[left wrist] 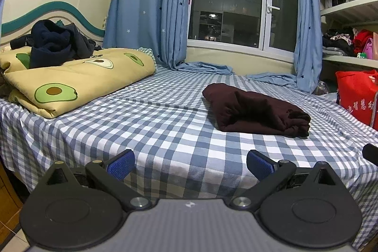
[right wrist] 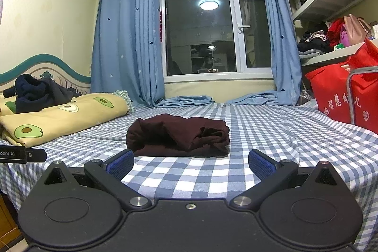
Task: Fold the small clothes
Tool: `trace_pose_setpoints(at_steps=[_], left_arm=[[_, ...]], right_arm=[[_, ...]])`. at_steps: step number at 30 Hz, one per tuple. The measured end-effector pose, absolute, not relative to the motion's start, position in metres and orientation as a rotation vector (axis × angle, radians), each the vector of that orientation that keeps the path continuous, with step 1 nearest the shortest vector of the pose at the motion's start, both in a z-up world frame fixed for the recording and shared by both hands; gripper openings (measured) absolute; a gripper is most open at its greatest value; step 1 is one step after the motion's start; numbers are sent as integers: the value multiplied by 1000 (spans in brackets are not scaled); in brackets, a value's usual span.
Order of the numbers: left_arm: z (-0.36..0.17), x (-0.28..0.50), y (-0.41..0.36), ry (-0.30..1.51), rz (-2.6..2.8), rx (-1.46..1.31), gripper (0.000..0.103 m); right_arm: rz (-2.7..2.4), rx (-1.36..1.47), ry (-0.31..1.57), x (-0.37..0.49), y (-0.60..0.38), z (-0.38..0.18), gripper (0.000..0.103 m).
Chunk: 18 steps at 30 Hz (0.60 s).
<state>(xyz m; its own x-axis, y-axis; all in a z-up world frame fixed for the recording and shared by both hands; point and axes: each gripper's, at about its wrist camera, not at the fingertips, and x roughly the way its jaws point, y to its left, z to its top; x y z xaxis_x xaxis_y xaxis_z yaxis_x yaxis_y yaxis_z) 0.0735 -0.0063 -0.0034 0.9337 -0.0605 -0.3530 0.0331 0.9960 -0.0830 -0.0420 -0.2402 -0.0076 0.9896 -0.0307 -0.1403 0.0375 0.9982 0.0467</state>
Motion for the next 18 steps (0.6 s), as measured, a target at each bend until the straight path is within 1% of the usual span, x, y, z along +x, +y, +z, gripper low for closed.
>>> trace_pose_setpoints(at_steps=[6,18], left_arm=[[-5,78,-18,389,17,-9,102],[-18,89,-26,420,36,8,102]], right_arm=[[-33,51,136,-40,-241,-8,103],[-44,73,170,-31,-247,-20,103]])
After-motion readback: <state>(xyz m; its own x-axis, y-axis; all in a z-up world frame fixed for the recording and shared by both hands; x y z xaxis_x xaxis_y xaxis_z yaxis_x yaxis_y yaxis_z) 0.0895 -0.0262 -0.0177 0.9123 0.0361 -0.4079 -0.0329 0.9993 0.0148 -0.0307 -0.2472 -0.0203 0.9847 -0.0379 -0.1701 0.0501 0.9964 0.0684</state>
